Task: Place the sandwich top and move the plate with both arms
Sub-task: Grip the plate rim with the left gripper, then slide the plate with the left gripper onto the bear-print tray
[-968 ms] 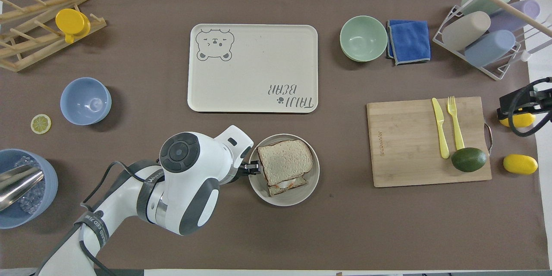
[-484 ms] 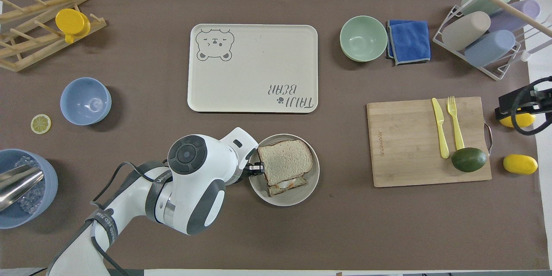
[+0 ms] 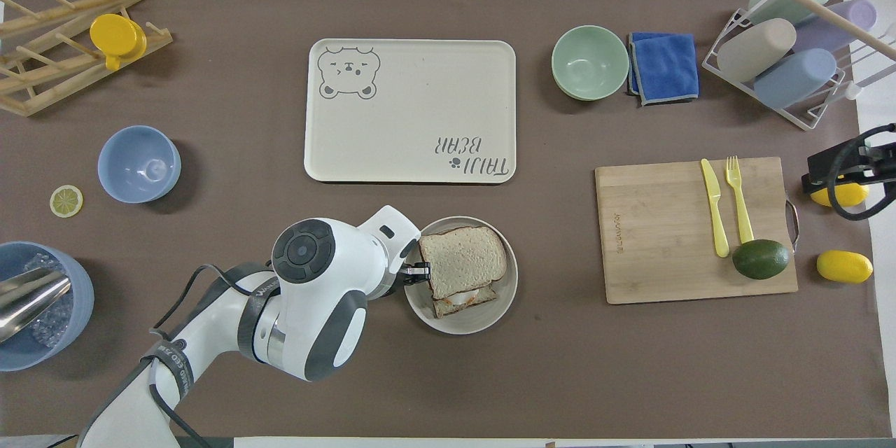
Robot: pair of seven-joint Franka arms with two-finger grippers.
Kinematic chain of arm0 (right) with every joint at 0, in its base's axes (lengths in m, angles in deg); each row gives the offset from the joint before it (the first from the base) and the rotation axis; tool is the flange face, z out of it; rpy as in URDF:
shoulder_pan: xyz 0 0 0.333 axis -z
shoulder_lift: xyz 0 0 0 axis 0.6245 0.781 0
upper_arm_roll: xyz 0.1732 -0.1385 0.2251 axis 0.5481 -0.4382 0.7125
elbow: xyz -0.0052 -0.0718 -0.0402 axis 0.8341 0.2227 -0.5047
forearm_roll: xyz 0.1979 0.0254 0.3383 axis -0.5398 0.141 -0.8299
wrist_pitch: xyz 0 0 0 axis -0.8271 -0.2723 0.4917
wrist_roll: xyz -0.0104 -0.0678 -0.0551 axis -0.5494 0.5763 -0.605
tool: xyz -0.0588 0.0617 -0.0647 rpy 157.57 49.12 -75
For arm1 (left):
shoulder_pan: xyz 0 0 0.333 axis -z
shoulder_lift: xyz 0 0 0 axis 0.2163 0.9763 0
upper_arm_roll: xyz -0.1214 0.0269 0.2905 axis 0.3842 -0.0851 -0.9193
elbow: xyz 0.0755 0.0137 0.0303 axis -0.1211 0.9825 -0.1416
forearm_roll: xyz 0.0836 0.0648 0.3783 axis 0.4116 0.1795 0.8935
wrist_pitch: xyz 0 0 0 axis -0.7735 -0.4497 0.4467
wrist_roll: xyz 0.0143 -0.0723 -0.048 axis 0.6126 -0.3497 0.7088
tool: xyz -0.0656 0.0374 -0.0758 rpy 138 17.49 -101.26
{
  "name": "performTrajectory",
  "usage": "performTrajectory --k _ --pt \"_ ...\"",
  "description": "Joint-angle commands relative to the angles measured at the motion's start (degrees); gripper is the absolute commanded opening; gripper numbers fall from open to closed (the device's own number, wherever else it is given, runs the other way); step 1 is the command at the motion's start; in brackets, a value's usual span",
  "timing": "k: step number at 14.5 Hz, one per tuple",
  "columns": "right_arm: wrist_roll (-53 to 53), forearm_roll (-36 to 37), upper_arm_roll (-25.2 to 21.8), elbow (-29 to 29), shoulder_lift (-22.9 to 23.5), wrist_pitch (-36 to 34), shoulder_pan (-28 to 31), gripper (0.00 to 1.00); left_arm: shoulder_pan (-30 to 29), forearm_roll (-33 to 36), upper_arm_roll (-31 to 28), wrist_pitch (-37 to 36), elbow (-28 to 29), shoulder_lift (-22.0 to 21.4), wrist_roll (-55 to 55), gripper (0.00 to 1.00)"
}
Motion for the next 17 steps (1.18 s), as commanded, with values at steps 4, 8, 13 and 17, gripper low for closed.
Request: performTrajectory --k 4,8,13,17 --pt "-1.46 -1.07 -0.13 -0.26 -0.37 -0.02 0.32 1.00 -8.64 -1.91 -0.66 -13.13 -16.35 3.79 -2.89 0.00" --pt "-1.46 -1.07 0.04 -0.35 -0.37 -0.02 0.24 1.00 -14.44 -2.00 -0.66 -16.66 -28.48 10.46 -2.89 0.00" --pt "-1.46 -1.16 0.04 -0.35 -0.37 -0.02 0.32 1.00 -17.35 -0.34 -0.83 -17.20 -41.87 22.16 -10.42 0.00" --pt "-1.46 -1.68 0.13 -0.35 -0.37 0.07 0.24 1.00 -17.79 -0.07 -0.92 -14.92 -45.04 26.74 -15.10 0.00"
